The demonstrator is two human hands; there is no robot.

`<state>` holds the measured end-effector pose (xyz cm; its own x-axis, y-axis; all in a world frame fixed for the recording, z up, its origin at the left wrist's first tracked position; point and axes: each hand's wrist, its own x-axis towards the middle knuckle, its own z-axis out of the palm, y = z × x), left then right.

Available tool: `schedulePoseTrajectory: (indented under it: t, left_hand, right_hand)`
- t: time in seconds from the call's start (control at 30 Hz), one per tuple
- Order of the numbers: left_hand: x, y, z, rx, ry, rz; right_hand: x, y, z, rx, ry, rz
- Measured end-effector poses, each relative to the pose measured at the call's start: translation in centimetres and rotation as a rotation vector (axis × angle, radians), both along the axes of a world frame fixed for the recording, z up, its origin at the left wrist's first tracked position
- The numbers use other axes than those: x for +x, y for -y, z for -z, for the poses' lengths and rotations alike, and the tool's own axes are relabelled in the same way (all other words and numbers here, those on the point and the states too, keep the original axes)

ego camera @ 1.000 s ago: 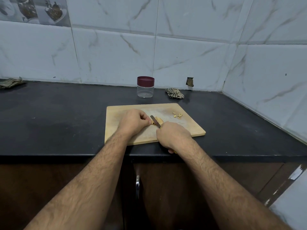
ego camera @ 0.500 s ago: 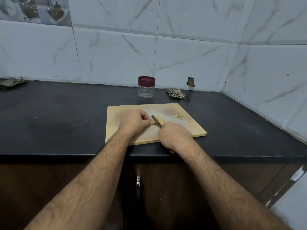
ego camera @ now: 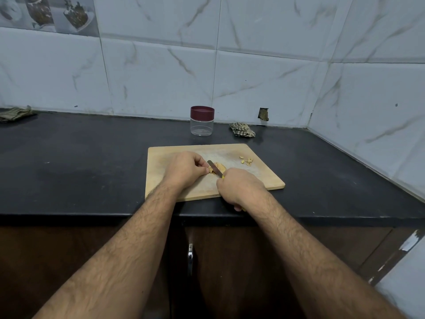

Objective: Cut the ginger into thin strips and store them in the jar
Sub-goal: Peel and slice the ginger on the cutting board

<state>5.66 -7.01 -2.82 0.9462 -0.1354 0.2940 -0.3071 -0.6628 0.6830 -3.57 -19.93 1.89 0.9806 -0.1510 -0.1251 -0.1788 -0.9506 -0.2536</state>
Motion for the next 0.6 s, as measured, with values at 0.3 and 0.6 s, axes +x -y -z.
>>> schedulePoseTrajectory:
  t: [0.3, 0.6]
  left_hand:
    - [0.0, 0.09, -0.05, -0.023, -0.012, -0.002]
    - [-0.22, 0.19, -0.2, -0.01, -0.019, -0.023]
  right_hand:
    - [0.3, -0.43, 0.68, -0.069, 0.059, -0.019]
    - [0.64, -0.2, 0.44, -0.058, 0.029, -0.019]
